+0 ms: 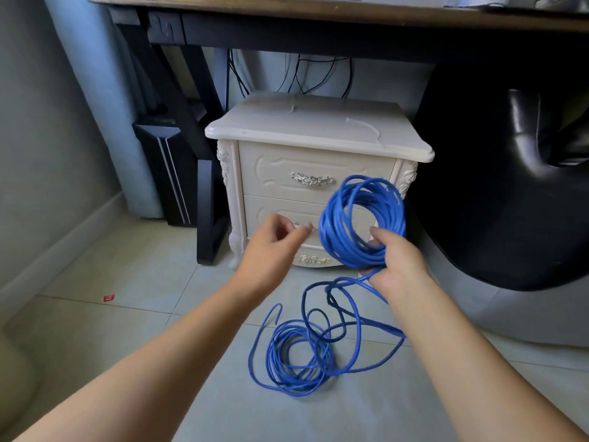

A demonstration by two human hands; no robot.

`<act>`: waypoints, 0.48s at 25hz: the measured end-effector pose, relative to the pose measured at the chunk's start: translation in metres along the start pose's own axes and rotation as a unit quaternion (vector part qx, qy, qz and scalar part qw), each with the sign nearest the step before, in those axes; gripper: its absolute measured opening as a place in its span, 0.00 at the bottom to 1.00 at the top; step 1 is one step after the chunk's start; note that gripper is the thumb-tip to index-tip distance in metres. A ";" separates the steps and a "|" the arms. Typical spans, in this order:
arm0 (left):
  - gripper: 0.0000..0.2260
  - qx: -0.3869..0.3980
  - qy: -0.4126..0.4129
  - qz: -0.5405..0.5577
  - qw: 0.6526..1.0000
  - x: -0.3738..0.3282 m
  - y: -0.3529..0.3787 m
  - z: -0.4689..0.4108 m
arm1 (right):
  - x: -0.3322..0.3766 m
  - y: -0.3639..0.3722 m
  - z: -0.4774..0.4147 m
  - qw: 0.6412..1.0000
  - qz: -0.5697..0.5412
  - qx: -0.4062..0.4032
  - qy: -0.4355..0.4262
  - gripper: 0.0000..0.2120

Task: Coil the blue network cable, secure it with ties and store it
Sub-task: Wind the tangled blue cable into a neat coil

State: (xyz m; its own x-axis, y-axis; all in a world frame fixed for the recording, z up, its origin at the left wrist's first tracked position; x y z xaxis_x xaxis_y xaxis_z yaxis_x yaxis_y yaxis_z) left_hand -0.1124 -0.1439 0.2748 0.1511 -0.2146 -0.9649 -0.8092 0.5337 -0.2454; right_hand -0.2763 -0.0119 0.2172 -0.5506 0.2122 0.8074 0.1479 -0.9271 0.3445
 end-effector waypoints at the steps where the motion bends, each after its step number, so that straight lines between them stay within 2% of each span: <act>1: 0.10 0.059 0.008 -0.021 0.998 0.000 0.017 0.008 | -0.001 -0.001 -0.002 0.999 -0.038 0.002 0.022 0.09; 3: 0.07 0.240 -0.012 -0.061 0.969 0.007 0.063 0.038 | -0.005 0.001 -0.003 0.991 -0.115 0.020 0.057 0.09; 4: 0.06 0.300 -0.027 -0.086 0.950 0.013 0.080 0.052 | -0.007 0.003 -0.002 0.986 -0.149 0.028 0.068 0.07; 5: 0.07 0.321 -0.037 -0.102 0.941 0.018 0.090 0.061 | -0.008 0.005 -0.001 0.982 -0.171 0.031 0.071 0.05; 7: 0.07 0.302 -0.066 -0.078 0.948 0.022 0.098 0.063 | -0.009 0.007 0.002 0.978 -0.196 0.026 0.066 0.03; 9: 0.04 0.289 -0.124 0.005 0.949 0.021 0.102 0.061 | -0.007 0.006 0.002 0.977 -0.206 0.024 0.054 0.04; 11: 0.03 0.285 -0.198 0.095 0.933 0.022 0.103 0.063 | -0.004 0.002 0.000 0.977 -0.206 0.018 0.043 0.03; 12: 0.07 0.286 -0.230 0.131 0.921 0.024 0.103 0.063 | -0.002 -0.001 -0.002 0.978 -0.206 0.011 0.041 0.04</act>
State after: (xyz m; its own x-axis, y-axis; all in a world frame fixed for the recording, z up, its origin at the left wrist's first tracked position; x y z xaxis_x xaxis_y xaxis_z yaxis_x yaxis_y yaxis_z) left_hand -0.1563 -0.0427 0.2203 0.3231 0.2821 -0.9033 -0.4403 0.8897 0.1203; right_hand -0.2770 -0.0120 0.2146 -0.6317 0.5397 0.5565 -0.0828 -0.7608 0.6437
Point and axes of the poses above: each hand's wrist, its own z-axis away from the middle knuckle, its own y-axis out of the palm, x = y × z, the point moved 9 cm from there along -z, towards the middle knuckle, and after that the axes turned 6 degrees about -x, right-handed, at the moved point
